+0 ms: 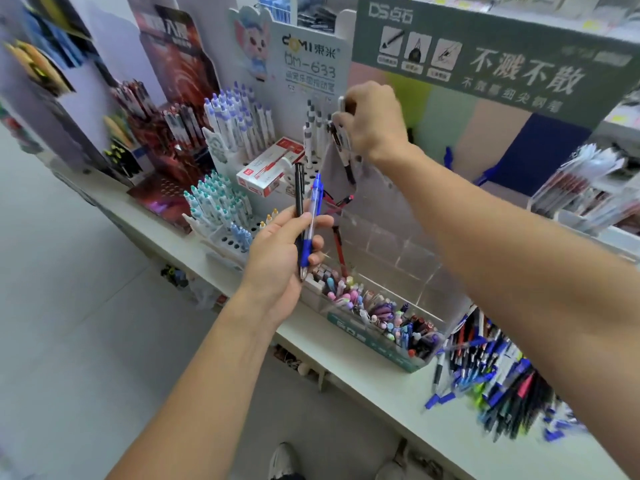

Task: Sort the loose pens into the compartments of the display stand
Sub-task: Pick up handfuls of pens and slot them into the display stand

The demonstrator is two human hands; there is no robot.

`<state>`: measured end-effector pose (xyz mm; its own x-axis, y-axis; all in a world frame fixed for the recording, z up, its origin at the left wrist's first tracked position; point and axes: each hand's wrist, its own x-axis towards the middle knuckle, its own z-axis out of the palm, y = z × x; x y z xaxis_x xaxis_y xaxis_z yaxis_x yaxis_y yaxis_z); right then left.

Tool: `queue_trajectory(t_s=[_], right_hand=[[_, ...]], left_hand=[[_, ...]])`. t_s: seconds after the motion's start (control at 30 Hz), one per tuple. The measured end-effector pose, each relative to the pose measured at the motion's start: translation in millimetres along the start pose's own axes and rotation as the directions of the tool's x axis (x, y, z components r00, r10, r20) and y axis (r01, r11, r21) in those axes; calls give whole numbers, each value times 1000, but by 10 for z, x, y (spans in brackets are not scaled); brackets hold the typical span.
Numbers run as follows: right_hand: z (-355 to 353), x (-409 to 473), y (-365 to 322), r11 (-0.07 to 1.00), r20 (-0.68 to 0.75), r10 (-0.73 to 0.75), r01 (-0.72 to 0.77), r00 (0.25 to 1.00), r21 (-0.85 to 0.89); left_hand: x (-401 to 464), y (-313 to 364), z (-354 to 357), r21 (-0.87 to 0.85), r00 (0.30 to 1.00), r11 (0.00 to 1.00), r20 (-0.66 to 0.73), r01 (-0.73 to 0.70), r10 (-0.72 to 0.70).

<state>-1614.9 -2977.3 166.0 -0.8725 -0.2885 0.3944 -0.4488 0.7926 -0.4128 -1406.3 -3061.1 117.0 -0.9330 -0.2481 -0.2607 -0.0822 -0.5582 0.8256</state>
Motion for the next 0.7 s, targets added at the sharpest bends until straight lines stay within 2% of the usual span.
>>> queue_trajectory(t_s=[0.1, 0.13, 0.2, 0.27, 0.4, 0.47, 0.6, 0.63, 0.7], right_hand=[[-332, -137, 106, 982, -306, -93, 139, 948, 130], [-399, -180, 175, 979, -344, -88, 145, 935, 142], [-429, -212, 310, 988, -268, -42, 79, 962, 129], [-337, -170, 472, 996, -87, 13, -5, 996, 90], [-230, -140, 579, 1000, 112, -2, 1, 994, 10], [-341, -174, 555, 997, 139, -9, -2, 990, 78], [-889, -520, 643, 941, 16, 95, -95, 995, 324], [-1019, -684, 711, 917, 51, 143, -152, 988, 368], [-1152, -1060, 794, 858, 258, 204, -299, 944, 417]], left_hand=[[-6, 12, -31, -4, 998, 1000, 62, 4, -4], [-4, 0, -16, 3, 998, 1000, 70, 3, -4], [9, -38, 32, 19, 998, 1000, 66, 6, -7], [23, -77, 89, 27, 998, 999, 57, 19, -20], [47, -149, 174, 90, 997, 995, 63, 40, -45], [59, -192, 211, 101, 995, 993, 78, 56, -64], [77, -264, 330, 53, 987, 995, 131, 87, -94], [77, -285, 382, 39, 983, 995, 152, 96, -101], [71, -346, 513, 61, 972, 992, 202, 108, -118]])
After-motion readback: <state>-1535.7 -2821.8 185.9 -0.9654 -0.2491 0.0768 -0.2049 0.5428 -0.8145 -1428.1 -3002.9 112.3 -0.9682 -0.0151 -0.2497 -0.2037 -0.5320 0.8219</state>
